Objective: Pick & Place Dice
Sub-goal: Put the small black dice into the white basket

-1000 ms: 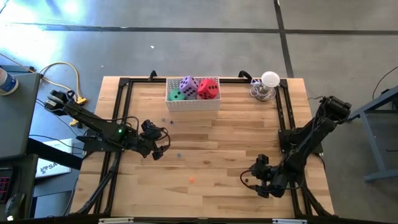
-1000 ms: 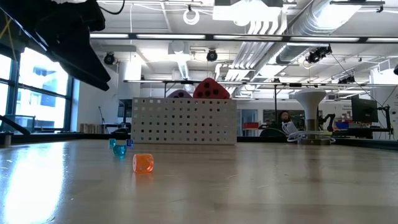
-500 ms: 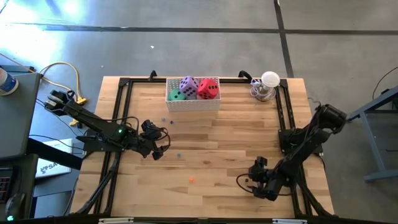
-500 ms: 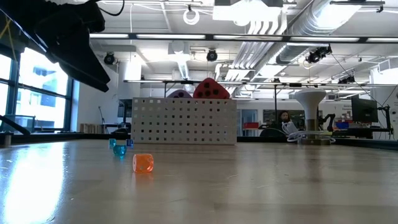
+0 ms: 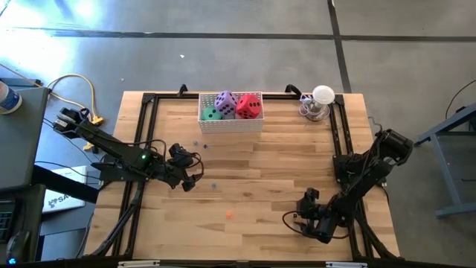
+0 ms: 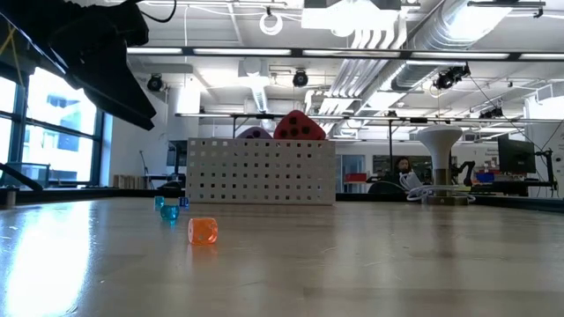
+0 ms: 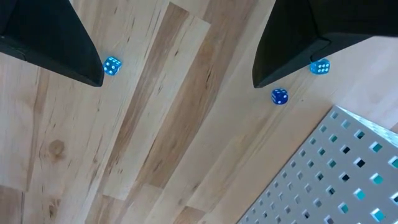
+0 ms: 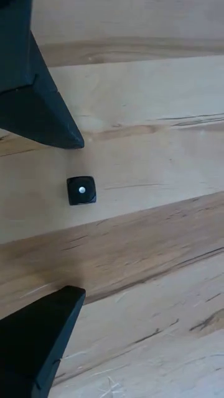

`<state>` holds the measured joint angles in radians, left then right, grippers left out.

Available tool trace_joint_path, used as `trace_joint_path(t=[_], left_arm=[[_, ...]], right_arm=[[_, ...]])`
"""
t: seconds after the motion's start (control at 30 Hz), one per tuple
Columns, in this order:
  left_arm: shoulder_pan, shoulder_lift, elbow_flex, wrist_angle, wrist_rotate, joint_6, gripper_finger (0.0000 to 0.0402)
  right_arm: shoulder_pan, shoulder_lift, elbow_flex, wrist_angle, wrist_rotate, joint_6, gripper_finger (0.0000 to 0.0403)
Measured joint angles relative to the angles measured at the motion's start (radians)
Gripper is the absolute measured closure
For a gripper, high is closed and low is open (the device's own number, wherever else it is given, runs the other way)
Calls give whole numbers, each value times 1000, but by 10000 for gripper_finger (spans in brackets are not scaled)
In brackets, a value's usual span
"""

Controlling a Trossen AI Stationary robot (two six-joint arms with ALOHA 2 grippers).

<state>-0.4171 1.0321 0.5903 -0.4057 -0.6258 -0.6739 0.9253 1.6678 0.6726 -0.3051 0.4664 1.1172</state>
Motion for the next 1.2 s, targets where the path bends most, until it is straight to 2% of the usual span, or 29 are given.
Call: trace_joint_path(t=[0.67,1.03,1.2], left_arm=[[0,0,0,0,0,0,2],[0,0,0,0,0,0,2],[0,0,0,0,0,1,2]], right_arm=[[16,4,-4,13,7,5,152],[17,6,-6,30,18,5,255],[17,2,-6,36,13,-58,309]])
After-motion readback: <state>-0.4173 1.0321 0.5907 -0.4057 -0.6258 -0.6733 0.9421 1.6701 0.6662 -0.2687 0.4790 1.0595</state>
